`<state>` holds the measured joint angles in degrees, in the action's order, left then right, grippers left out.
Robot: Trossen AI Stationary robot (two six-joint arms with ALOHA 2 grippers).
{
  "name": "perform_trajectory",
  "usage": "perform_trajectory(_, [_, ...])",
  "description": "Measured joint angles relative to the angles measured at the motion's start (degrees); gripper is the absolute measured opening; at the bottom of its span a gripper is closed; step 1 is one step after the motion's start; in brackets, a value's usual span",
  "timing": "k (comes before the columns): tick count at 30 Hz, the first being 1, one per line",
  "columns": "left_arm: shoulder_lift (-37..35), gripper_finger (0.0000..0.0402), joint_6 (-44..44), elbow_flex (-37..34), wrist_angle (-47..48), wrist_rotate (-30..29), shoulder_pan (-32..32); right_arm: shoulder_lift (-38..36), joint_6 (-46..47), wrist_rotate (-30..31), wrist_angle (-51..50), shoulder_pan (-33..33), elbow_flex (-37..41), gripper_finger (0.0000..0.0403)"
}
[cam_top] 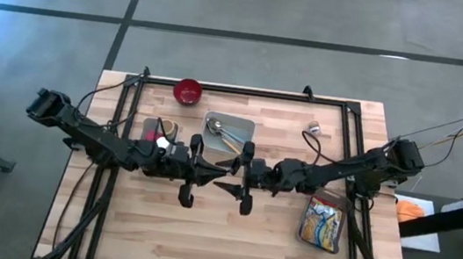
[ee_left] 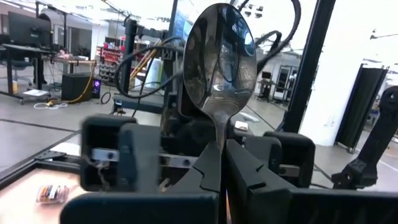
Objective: Pick & Place Food Item
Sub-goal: Put the black spoon into the right gray bin
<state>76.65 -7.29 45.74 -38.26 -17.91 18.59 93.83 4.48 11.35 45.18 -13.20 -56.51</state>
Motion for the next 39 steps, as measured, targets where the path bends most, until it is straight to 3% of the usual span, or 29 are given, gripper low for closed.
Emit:
perform_trajectory(7, [0.1,0.0000,-0.2,0.0,0.9,0.2,0.0,1.0,-0.1,-2.2,-1.6,0.8,-1.4,0.0244])
perform_trajectory(10, [0.1,0.0000,-0.2,0.0,1.0,0.4,0.0,1.2,0.0,-2.7,-1.6,1.1,-1.6,0.0226])
perform_trajectory(22, [0.0,0.0000,-0.9,0.0,0.2,1.4,0.0,1.2,-2.7,-2.9,-1.9,1.1,-1.9,0.0022])
perform_trajectory(28, [0.0,0.0021,-2.4,0.0,0.7,1.2,0.0,1.2,-2.1,-2.9,-4.0,1.2,-1.9,0.0015])
perform_trajectory(39, [-0.4,0.0143,-3.7,0.0,2.6,3.7,0.0,0.4,-2.5,-2.2,-15.1,1.2,-4.5,0.0012])
